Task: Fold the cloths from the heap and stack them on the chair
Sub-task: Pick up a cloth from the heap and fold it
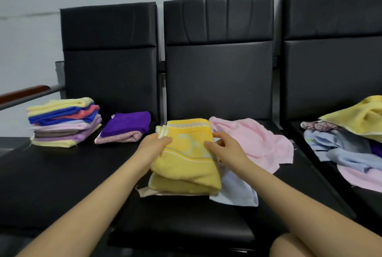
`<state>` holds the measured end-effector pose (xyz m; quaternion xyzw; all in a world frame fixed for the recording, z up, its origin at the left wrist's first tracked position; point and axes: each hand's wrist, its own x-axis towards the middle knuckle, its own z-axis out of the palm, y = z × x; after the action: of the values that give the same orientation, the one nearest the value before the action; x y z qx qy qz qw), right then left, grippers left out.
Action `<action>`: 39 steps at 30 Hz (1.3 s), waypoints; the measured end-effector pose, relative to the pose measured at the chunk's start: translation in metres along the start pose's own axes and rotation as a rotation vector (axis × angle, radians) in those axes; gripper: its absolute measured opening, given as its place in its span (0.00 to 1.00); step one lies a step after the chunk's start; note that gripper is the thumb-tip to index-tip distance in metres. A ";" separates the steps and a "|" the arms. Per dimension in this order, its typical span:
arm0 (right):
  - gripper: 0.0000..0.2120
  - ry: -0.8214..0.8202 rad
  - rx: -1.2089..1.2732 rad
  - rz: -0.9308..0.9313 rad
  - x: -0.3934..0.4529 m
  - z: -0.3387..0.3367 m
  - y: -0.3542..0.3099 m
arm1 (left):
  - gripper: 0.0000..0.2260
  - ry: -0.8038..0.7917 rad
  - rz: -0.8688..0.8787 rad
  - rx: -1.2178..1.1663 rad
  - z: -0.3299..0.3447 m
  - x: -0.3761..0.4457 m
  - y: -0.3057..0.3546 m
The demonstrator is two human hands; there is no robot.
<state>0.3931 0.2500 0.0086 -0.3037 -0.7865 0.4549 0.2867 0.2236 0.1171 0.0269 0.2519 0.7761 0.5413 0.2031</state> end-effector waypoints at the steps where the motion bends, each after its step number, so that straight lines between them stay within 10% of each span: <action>1: 0.22 -0.036 -0.063 0.006 0.000 0.005 0.000 | 0.09 0.020 0.016 0.063 -0.010 0.000 -0.008; 6: 0.33 -0.161 -0.381 0.038 -0.003 0.014 0.007 | 0.09 -0.087 -0.075 0.378 -0.028 -0.009 -0.053; 14: 0.32 -0.056 -0.301 0.121 -0.008 0.018 0.000 | 0.15 -0.088 -0.137 0.253 -0.021 -0.006 -0.045; 20: 0.25 -0.050 -0.081 0.305 -0.005 0.023 0.003 | 0.08 -0.089 -0.105 0.212 -0.004 -0.003 -0.037; 25: 0.43 -0.366 0.357 0.463 -0.010 0.030 0.007 | 0.14 -0.114 -0.096 0.128 -0.003 -0.007 -0.039; 32: 0.24 -0.279 0.491 0.429 -0.015 0.034 -0.004 | 0.10 -0.135 -0.129 -0.116 -0.017 -0.009 -0.033; 39: 0.22 -0.229 0.830 0.363 0.016 0.028 -0.074 | 0.31 -0.335 -0.227 -0.563 -0.046 -0.022 -0.013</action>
<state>0.3463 0.2167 0.0654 -0.2439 -0.4988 0.8045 0.2110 0.2114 0.0661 0.0311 0.1836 0.5750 0.6595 0.4481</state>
